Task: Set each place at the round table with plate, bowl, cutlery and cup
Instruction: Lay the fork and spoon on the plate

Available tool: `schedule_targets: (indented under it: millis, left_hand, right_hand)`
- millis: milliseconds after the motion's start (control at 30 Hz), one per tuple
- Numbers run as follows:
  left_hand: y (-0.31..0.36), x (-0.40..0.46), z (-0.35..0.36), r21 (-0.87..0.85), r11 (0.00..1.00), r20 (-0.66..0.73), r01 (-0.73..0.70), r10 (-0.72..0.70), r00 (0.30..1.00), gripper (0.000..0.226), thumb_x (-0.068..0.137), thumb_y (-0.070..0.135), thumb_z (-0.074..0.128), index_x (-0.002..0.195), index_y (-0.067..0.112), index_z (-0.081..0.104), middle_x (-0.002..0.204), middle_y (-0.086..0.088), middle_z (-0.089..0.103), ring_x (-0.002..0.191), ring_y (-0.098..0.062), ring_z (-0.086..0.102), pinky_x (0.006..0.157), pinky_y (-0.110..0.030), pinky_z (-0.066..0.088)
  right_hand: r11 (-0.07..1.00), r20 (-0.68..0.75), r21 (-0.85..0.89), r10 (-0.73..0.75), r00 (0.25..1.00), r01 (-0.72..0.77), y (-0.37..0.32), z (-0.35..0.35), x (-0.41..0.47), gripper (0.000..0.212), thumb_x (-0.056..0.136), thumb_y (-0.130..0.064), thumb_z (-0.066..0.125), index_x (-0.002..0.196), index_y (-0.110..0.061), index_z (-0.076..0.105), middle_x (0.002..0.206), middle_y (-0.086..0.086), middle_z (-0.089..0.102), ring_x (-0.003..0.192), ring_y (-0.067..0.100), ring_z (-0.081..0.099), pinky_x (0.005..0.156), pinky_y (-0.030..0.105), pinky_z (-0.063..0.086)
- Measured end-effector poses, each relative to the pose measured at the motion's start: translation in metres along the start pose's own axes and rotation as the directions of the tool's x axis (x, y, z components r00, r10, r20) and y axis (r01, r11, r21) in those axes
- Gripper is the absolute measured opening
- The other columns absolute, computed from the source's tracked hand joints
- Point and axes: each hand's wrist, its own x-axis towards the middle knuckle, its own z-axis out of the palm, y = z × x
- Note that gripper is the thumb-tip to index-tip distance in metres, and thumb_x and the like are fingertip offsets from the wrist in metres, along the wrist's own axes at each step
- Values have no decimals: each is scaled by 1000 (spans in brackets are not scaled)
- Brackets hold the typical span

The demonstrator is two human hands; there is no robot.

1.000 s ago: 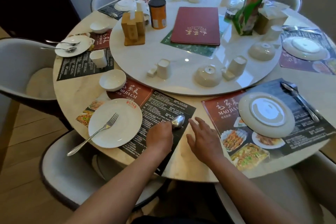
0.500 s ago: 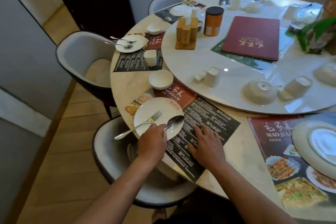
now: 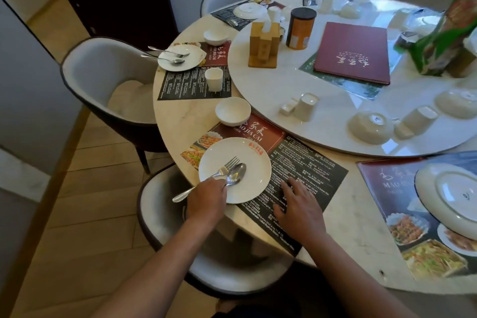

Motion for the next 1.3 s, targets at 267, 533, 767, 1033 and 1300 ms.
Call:
schedule_targets:
  millis: [267, 533, 767, 1033, 1300]
  left_hand:
    - [-13, 5, 0, 41, 996, 36, -74, 72, 997, 25, 102, 33, 52, 111, 25, 73, 102, 1, 69, 93, -21, 66, 73, -35, 55]
    - [-17, 5, -1, 20, 993, 54, -117, 116, 992, 24, 102, 32, 54, 118, 29, 71, 107, 1, 65, 95, -20, 65, 73, -34, 54]
    - [-16, 3, -2, 8, 994, 37, -107, 106, 994, 28, 99, 39, 56, 122, 28, 69, 110, 2, 66, 98, -17, 66, 70, -27, 47]
    - [11, 21, -7, 48, 983, -1, -176, 176, 984, 40, 99, 49, 50, 130, 27, 62, 120, 1, 63, 108, -18, 57, 79, -31, 49]
    - [83, 85, -19, 98, 963, -55, -251, 257, 965, 43, 97, 53, 50, 126, 24, 64, 120, -1, 65, 113, -24, 57, 89, -38, 47]
  right_hand:
    - [999, 10, -9, 37, 999, -37, -5, 0, -1, 73, 95, -57, 47, 157, -28, 21, 166, -1, 16, 152, 21, 15, 124, 41, 19]
    - [997, 18, -40, 61, 998, -60, -8, 1, 1, 75, 94, -58, 48, 157, -28, 21, 166, -2, 16, 152, 20, 16, 123, 41, 21]
    - [997, 25, -34, 67, 997, -66, -10, -2, 2, 75, 92, -58, 52, 156, -29, 25, 165, -2, 19, 151, 21, 21, 122, 42, 26]
    - [996, 13, 4, 90, 996, -90, -8, -15, 12, 70, 91, -57, 56, 152, -32, 32, 160, -3, 30, 143, 23, 35, 110, 45, 43]
    - [990, -173, 94, 120, 978, -105, 17, -55, 58, 71, 89, -51, 63, 150, -26, 36, 156, 5, 34, 140, 29, 35, 106, 47, 44]
